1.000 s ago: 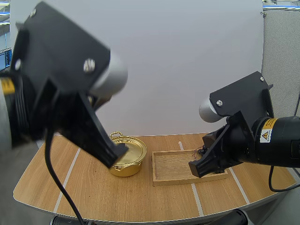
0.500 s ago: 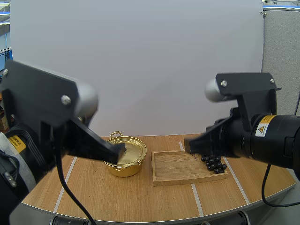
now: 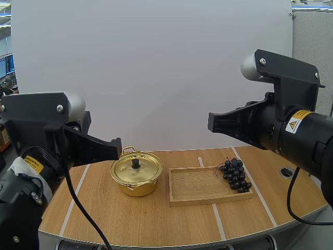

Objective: Open the pot, put the pineapple inside, and close it

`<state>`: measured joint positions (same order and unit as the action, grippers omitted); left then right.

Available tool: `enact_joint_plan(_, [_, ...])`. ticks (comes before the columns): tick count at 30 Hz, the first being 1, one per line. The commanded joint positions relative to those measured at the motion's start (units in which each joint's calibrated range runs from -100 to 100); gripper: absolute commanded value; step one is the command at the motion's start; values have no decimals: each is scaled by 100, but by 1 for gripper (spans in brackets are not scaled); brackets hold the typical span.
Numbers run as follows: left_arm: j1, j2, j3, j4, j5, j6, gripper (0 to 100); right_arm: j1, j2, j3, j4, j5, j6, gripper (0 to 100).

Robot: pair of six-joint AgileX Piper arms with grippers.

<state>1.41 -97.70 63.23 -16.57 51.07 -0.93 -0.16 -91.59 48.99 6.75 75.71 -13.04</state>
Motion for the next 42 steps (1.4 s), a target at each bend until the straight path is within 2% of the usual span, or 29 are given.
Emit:
enact_joint_plan(1, [2,-15,202,369,-572,-336,0,-32,-841,360,-17,-1049,-44,0])
enact_joint_plan(4, [2,-26,401,448,-1020,-393,0,-51,-841,451,-100,-1069,-56,0])
enact_joint_plan(8, [2,-26,683,490,-1505,-393,0,-73,-841,689,-164,-1703,-56,0])
enact_joint_plan(14, [2,-26,1115,530,-1598,-300,0,-79,-841,1765,-675,-3955,-77,0])
enact_joint_plan(17, [2,-26,1557,530,-2550,98,0,-79,-841,2543,-705,-4715,-77,0])
enact_joint_plan(20, [2,-15,2033,530,-3518,242,0,-79,-841,3244,-705,-4886,-77,0])
enact_joint_plan(23, [2,-2,2590,508,-3928,256,0,-79,-841,3758,-705,-4886,-77,0])
enact_joint_plan(31, [2,-2,3677,508,-3943,256,0,-79,-841,4750,-705,-4870,-77,0])
enact_joint_plan(36, [2,-2,3677,432,-2987,206,0,-79,-841,5101,-705,-4870,-77,0])
enact_joint_plan(39, [2,-2,3677,432,-2957,-28,0,-79,-841,5101,-705,-4423,-77,0])
enact_joint_plan(42, [2,-2,3677,446,-2898,-199,0,-79,-841,5101,-705,-4468,-77,0])
